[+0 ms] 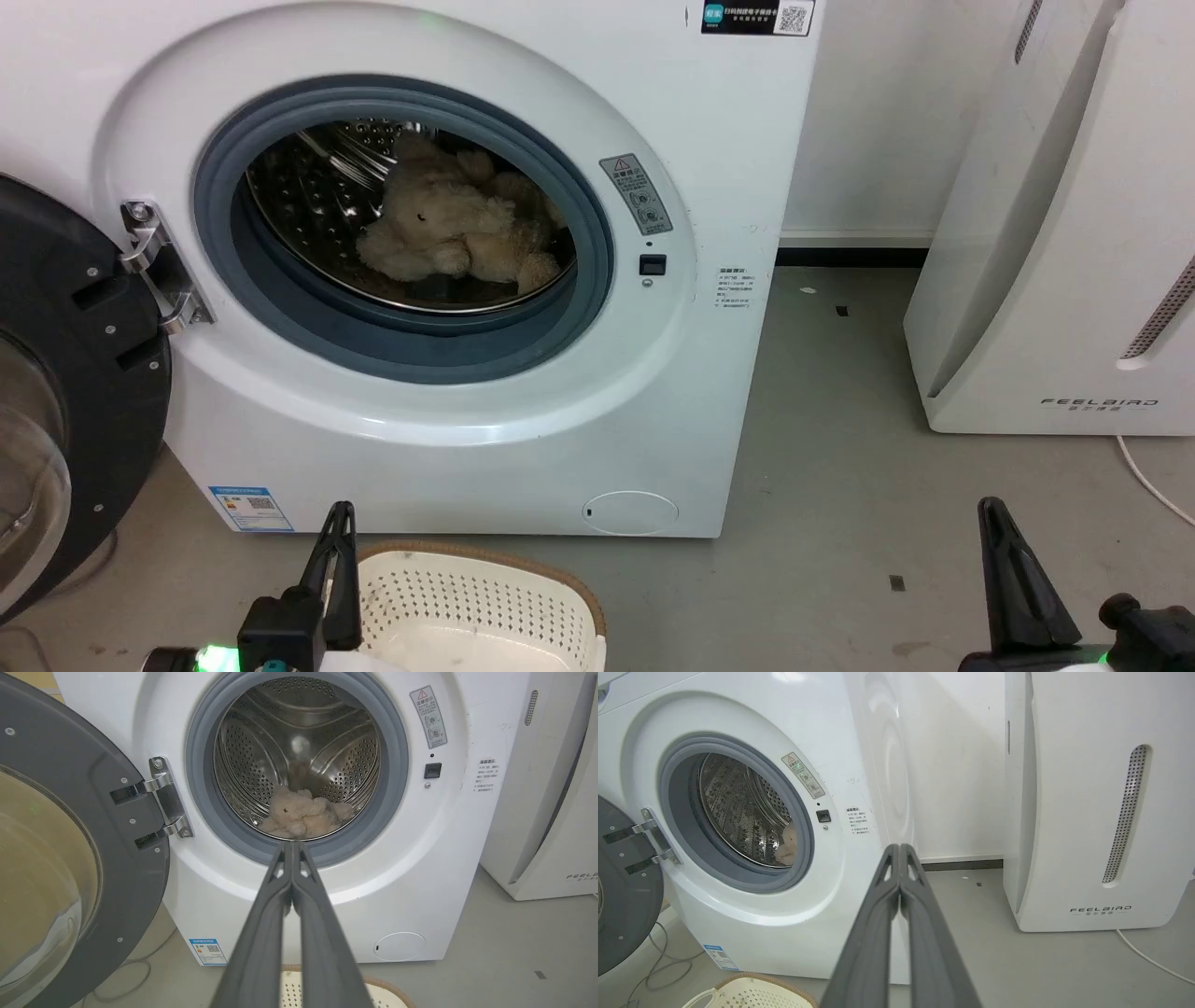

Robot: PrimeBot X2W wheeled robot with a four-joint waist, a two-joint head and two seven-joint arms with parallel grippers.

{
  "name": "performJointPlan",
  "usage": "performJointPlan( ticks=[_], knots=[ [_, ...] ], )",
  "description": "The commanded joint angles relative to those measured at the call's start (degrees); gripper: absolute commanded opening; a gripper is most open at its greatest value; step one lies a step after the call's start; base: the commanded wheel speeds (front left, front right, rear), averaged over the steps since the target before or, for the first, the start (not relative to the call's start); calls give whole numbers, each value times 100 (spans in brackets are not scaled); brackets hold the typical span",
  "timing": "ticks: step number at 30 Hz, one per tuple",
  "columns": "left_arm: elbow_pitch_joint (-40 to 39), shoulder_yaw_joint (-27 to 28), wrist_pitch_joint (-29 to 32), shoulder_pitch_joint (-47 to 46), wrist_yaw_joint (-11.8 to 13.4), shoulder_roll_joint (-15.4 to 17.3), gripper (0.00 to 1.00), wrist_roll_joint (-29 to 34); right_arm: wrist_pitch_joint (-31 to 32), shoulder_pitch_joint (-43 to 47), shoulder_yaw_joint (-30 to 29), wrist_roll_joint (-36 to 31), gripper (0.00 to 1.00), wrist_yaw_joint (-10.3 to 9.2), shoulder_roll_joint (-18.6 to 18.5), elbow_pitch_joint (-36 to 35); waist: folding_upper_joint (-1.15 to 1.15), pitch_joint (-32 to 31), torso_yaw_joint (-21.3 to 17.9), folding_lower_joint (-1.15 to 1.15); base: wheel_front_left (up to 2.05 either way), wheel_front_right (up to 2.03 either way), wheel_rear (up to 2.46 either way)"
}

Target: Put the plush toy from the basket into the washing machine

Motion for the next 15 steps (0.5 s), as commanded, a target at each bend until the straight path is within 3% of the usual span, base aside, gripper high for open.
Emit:
performJointPlan(
  ticks=[1,15],
  knots=[
    [-36,29,41,-57,-43,-31,0,23,50,-87,5,-50,0,1,-1,25,0,4,-2,0,0,0,0],
    [-72,81,193,-107,-120,-80,0,40,202,-177,26,-196,0,1,-1,48,0,32,-17,0,0,0,0]
  ],
)
